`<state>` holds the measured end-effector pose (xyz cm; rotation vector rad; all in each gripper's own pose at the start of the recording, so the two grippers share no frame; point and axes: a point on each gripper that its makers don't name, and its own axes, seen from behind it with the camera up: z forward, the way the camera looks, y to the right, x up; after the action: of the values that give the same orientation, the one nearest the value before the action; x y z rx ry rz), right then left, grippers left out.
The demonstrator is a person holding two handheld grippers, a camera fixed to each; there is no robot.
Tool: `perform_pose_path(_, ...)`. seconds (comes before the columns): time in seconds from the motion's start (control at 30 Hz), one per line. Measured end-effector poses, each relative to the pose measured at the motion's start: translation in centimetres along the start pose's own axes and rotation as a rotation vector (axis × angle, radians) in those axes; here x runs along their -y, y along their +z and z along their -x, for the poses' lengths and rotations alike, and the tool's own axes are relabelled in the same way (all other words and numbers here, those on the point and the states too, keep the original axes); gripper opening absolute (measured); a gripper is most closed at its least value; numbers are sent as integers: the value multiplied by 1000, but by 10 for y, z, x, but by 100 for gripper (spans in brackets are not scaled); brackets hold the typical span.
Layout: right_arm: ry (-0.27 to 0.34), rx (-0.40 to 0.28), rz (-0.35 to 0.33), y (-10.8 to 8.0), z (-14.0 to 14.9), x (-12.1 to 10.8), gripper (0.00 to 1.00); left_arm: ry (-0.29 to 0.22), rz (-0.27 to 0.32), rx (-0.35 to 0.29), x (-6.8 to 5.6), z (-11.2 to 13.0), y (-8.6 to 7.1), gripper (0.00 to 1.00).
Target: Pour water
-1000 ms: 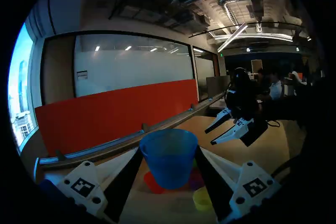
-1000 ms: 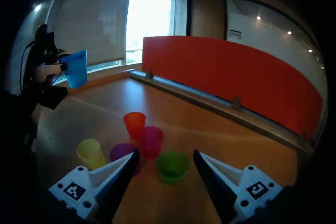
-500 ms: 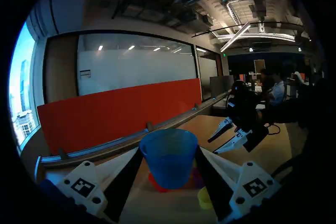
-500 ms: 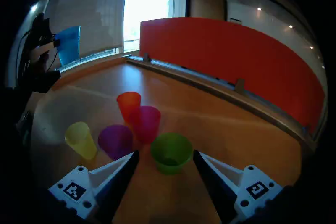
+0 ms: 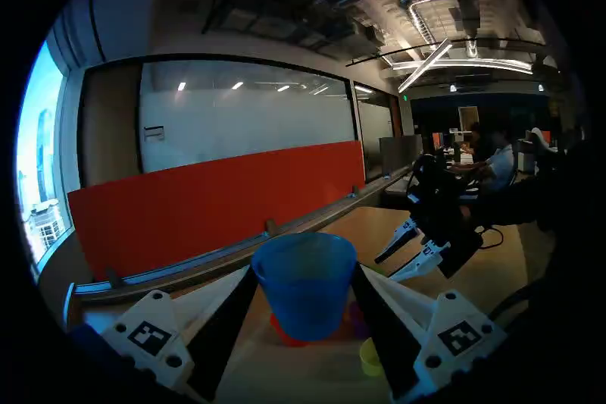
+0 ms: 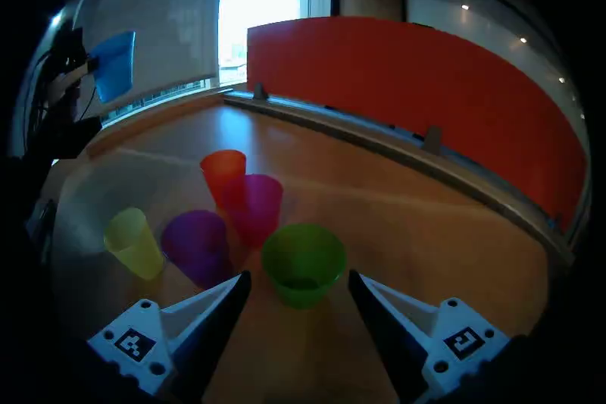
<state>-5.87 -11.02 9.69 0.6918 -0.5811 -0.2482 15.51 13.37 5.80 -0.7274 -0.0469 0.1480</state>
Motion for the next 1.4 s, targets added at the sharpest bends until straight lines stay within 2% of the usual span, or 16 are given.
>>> perform_pose_path(0.37,6,16,3,20,8,-6,99,5,-2,8,2,3,2,86)
perform_pose_path(0.77,0,11,2,40,3,-7,99,4,-5,7,3,2,1,86)
perform_pose_path(1.17,-13,-7,19,50,0,-10,99,3,-4,13,3,5,0,86)
perform_pose_path(1.3,-4,-15,11,49,0,-8,93,0,-2,15,3,7,1,86)
perform_pose_path(1.4,10,-23,3,47,-2,-6,92,-3,1,14,3,7,1,86)
